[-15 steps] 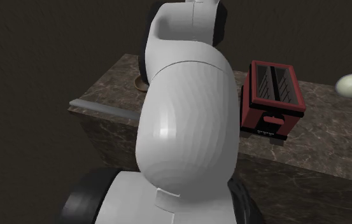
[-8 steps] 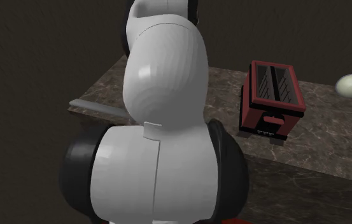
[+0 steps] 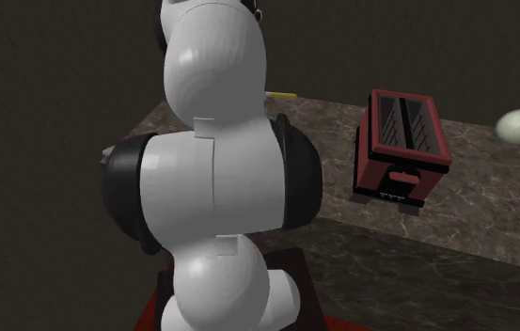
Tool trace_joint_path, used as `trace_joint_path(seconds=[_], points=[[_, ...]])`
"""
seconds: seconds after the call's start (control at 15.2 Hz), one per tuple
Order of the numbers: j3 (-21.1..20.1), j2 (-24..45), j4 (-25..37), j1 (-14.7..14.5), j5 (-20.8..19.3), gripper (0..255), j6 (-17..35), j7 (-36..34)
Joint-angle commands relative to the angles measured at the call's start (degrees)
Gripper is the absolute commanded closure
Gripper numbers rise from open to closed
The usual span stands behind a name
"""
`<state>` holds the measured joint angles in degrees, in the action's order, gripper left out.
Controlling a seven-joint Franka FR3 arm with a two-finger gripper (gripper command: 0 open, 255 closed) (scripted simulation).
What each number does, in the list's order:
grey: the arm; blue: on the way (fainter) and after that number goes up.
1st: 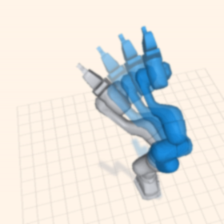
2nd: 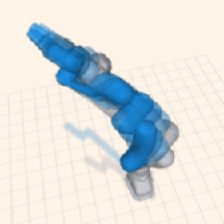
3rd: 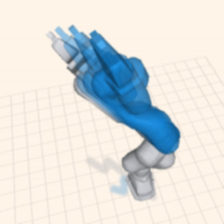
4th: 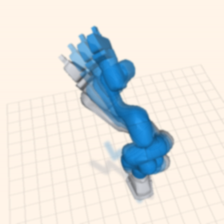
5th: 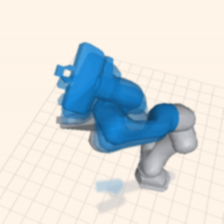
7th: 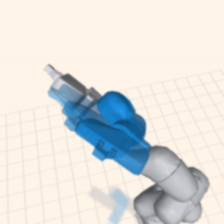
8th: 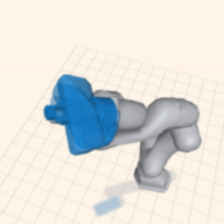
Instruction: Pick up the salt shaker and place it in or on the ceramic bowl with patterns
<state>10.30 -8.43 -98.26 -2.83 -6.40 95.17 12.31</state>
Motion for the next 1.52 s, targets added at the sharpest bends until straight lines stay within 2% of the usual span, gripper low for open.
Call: trace_joint_path(seconds=[0.0,0.4,0.53,0.59,1.45], points=[[-0.6,3.9,4.7,-0.6,0.6,255,-1.0,-1.1],[-2.3,17.2,22.3,-2.3,2.3,255,-5.8,-4.3],[-2.8,22.5,30.1,-2.7,2.9,255,-8.3,-5.1],[-3.0,26.9,36.8,-3.0,3.3,255,-10.7,-5.7],[-3.2,22.1,19.4,-3.5,2.6,255,1.8,-6.9]])
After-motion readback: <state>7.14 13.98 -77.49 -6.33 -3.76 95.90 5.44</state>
